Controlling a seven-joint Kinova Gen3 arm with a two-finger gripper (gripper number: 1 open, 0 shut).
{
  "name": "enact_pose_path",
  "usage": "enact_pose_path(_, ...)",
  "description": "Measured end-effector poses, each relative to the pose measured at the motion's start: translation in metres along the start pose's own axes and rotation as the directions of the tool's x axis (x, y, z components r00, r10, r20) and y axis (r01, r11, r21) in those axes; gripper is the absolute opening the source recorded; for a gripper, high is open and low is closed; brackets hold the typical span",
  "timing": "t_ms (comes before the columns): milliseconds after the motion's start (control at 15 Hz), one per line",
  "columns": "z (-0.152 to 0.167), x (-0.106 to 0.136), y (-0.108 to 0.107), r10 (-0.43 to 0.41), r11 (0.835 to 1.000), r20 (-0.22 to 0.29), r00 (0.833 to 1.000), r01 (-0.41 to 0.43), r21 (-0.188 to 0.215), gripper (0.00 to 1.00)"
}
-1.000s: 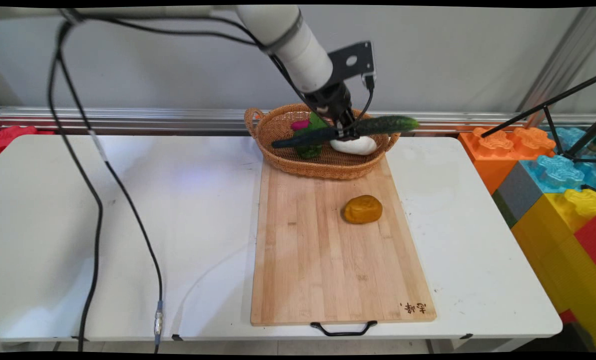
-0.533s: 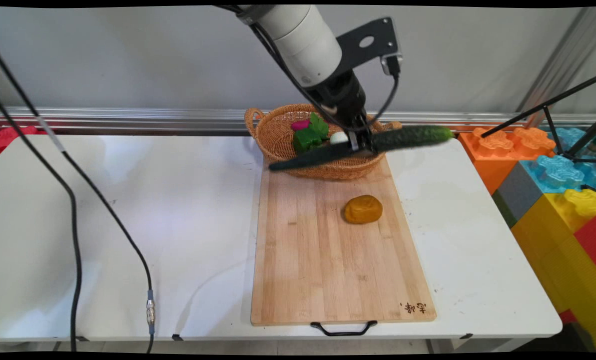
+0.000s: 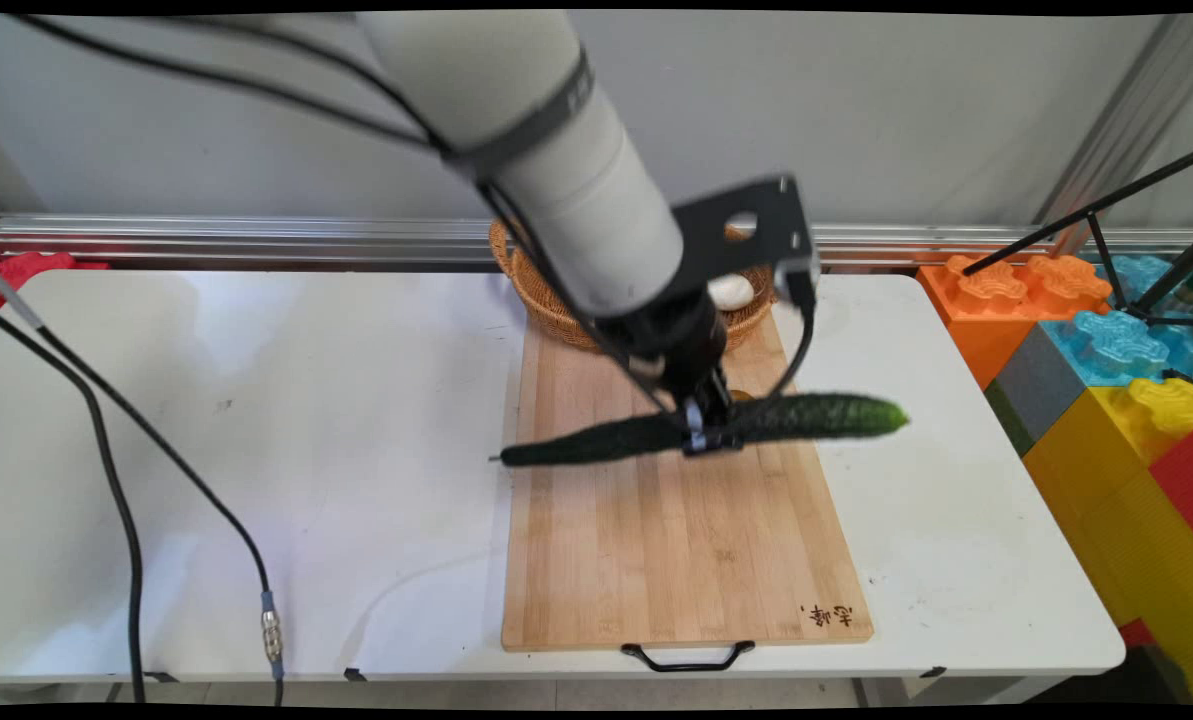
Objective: Place the picked object on the cutting board
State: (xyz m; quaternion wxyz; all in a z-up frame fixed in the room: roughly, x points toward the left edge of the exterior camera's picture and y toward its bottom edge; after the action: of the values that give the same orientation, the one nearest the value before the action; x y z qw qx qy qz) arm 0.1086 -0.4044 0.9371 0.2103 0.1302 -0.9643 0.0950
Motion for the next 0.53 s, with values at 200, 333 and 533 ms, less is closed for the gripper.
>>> enact_pose_path(200, 0.028, -0.013, 0.016, 0.014, 1.0, 0.029, 0.999, -0.014, 0.016, 0.0)
enact_pose_path(333, 0.042, -0.018, 0.022, 0.021, 1.0, 0.041, 0.999, -0.022, 0.022, 0.0)
enact_pose_path(533, 0.07, -0.028, 0.031, 0.028, 0.999, 0.061, 0.998, -0.03, 0.026, 0.0)
